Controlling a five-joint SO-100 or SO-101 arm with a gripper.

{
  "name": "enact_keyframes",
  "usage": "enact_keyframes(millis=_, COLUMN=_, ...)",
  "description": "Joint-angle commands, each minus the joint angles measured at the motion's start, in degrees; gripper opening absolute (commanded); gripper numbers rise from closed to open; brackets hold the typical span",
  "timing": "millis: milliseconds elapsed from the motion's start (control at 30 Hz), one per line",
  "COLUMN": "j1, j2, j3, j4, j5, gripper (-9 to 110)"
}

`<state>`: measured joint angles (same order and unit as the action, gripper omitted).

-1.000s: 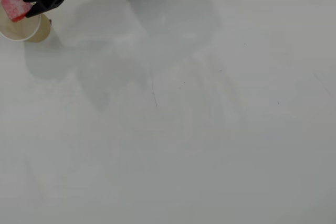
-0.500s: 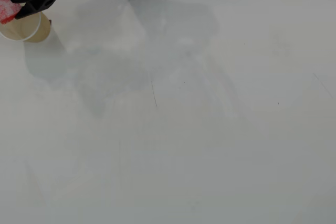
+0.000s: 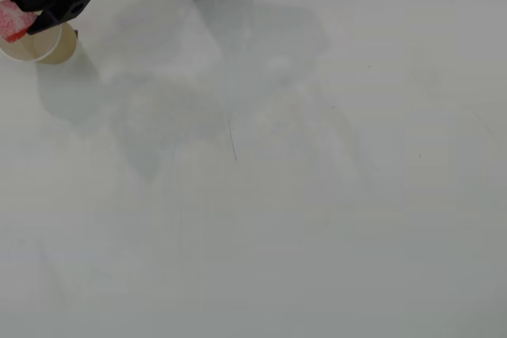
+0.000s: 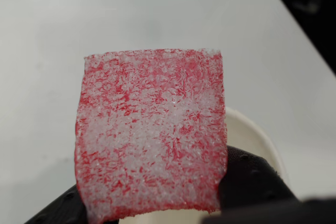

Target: Pick up the cube and drop it in the cup.

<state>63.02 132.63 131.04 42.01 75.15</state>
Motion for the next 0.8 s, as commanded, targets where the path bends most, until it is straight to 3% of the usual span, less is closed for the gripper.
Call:
enact_keyframes(millis=0, j1=-0.1, j2=0.5, j3=-8.8, j4=-2.6, j5=-0.5, gripper=0)
enact_keyframes(millis=467, j1=0.2, j2=1.5, j3=-7.5, j4=-5.4, j5=-0.5, gripper=1)
enact_keyframes(millis=767, j1=0.1, j2=1.9, j3=-6.7, j4=-6.7, j5=-0.5, gripper=36)
